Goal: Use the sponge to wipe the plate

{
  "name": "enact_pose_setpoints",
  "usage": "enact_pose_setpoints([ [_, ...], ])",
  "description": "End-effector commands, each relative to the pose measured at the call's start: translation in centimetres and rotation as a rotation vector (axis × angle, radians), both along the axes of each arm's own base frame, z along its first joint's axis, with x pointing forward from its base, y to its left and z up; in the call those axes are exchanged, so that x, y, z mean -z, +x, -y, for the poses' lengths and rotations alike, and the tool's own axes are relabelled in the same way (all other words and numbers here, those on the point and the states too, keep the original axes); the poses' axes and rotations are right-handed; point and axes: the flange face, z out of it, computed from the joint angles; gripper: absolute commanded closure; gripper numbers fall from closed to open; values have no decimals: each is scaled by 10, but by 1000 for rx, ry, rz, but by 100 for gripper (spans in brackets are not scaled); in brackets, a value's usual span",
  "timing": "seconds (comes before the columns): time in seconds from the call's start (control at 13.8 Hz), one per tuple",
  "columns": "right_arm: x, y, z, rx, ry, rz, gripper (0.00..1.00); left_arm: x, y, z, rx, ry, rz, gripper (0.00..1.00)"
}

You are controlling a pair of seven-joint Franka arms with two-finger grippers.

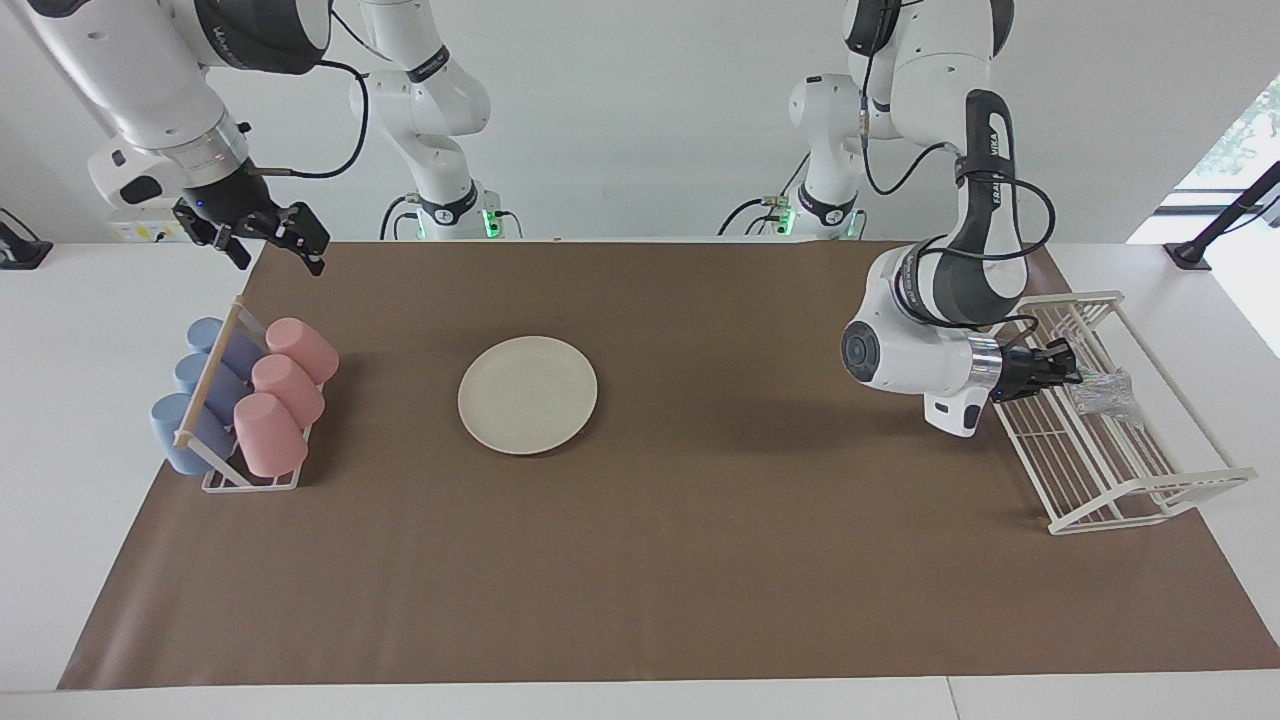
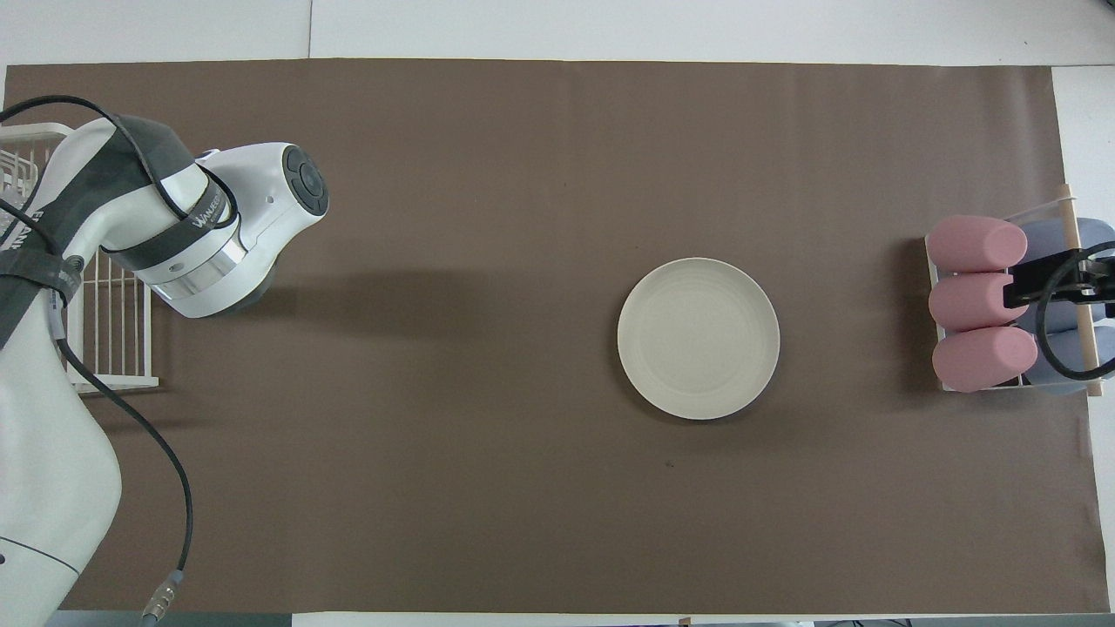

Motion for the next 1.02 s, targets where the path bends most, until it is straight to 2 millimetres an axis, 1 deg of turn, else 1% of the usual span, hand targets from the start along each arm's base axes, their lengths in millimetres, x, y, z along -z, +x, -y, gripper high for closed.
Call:
enact_pose_setpoints([
  [0.0,0,-1,-6,-14,33,21,0,7,-1,0,2,-41,35,100],
  [0.15,-1,4,-8,7,26,68,0,8,-2,-4,-3,-42,33,100],
  [0.22,0,4,-14,16,26,66,0,8,-2,-4,-2,-42,33,55],
  [0.29,-3,5,-22,1,25,72,0,8,-2,-3,-1,-43,34,36],
  [0.36,-3,7,-31,-22,21,76,0,8,-2,-3,-1,-43,35,35],
  [0.51,-3,6,-33,-27,21,73,0,8,-1,-3,1,-45,36,34],
  [0.58,-2,6,-33,-26,21,68,0,8,-1,-3,2,-46,35,31],
  [0.65,-1,6,-33,-22,23,65,0,8,-1,-3,2,-46,36,24],
  [0.8,-1,6,-29,-10,22,65,0,7,-1,-1,2,-50,35,0],
  [0.94,-1,6,-29,-10,22,67,0,1,-1,5,-21,-110,43,0],
])
